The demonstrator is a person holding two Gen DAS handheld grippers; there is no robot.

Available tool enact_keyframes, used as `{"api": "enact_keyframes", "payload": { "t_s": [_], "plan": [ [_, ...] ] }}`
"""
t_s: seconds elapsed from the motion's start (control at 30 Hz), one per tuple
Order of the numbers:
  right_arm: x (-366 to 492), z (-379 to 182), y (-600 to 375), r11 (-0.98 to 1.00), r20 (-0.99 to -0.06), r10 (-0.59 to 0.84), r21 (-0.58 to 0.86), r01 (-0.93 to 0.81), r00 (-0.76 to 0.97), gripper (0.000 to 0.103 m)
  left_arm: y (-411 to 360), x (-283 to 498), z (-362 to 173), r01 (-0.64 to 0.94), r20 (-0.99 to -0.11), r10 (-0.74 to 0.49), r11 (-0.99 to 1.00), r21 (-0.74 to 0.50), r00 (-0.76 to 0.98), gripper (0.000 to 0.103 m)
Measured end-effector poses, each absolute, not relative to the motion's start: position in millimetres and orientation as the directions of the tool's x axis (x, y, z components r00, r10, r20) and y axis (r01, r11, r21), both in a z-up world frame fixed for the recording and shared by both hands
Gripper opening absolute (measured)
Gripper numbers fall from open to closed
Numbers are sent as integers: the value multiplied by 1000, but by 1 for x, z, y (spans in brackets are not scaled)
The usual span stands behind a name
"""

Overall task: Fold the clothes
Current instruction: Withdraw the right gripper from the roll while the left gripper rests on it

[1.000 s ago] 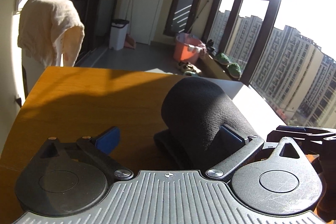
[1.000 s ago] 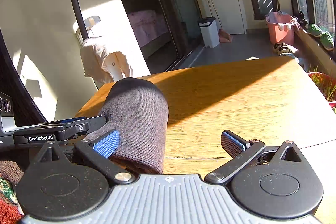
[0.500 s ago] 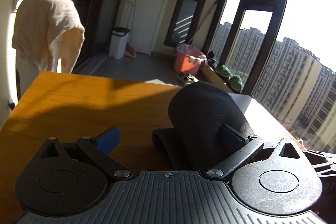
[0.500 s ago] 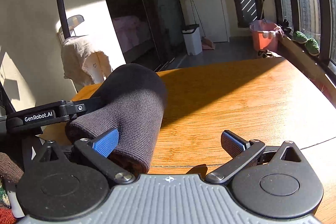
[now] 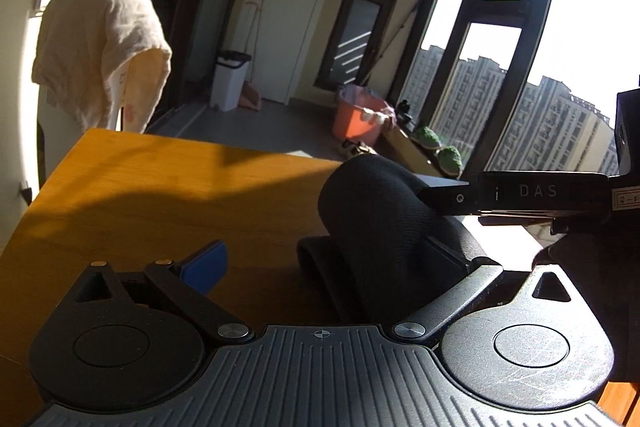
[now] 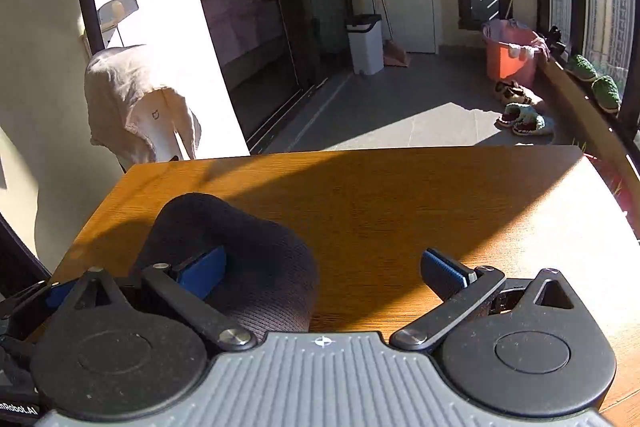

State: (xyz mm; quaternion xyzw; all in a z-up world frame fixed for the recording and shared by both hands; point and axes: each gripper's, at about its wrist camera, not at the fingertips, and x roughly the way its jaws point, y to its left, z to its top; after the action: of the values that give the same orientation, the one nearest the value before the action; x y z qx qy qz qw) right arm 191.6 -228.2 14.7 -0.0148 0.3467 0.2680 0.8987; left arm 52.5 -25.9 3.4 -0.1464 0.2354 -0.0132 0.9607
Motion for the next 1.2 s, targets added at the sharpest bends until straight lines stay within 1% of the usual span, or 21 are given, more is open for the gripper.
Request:
{"api": "enact_keyframes", "payload": {
  "t_s": [0.17,0.3,0.43,0.5,0.6,0.67,0.7,0.73,0.8,0.87,0.97,1.03,1.13,1.2],
  "plan": [
    [184,12,-219,873,-614,432,98,-479,661,103,-19,50,4,-55,-452,-104,944,-326,886,103],
    [176,13,-224,875,-593,417,59,-480,689,103,-17,38,18,-55,-448,-126,928,-369,885,103],
    [178,14,-231,872,-587,447,118,-475,675,103,-31,35,20,-53,-483,-75,968,-245,872,103],
    [174,20,-237,868,-563,466,141,-476,683,103,-28,36,15,-56,-497,-80,966,-253,864,103],
    [164,32,-244,824,-532,547,210,-525,646,103,-27,35,10,-54,-508,-83,967,-248,857,103],
    [162,31,-238,793,-568,577,218,-569,587,103,-26,32,8,-59,-511,-76,968,-242,856,103],
    [160,26,-232,791,-594,565,192,-581,573,103,-25,30,6,-63,-512,-73,968,-242,856,103],
    [159,21,-229,796,-593,554,173,-579,584,103,-23,29,5,-68,-513,-70,967,-244,856,103],
    [160,15,-224,804,-581,549,169,-570,601,103,-21,28,1,-84,-512,-67,960,-266,856,103],
    [157,13,-219,816,-562,530,134,-562,635,103,-20,30,1,-94,-513,-64,957,-274,856,103],
    [149,16,-212,828,-526,478,5,-560,703,103,-24,41,1,-88,-510,-65,959,-270,858,103],
    [152,18,-214,840,-519,454,-23,-542,725,103,-28,48,1,-83,-507,-67,960,-267,859,103],
    [168,19,-228,854,-536,463,57,-517,706,103,-32,59,1,-77,-503,-68,962,-263,861,103],
    [171,25,-244,851,-537,496,142,-506,683,103,-34,62,1,-76,-500,-68,962,-261,863,103]
  ]
}}
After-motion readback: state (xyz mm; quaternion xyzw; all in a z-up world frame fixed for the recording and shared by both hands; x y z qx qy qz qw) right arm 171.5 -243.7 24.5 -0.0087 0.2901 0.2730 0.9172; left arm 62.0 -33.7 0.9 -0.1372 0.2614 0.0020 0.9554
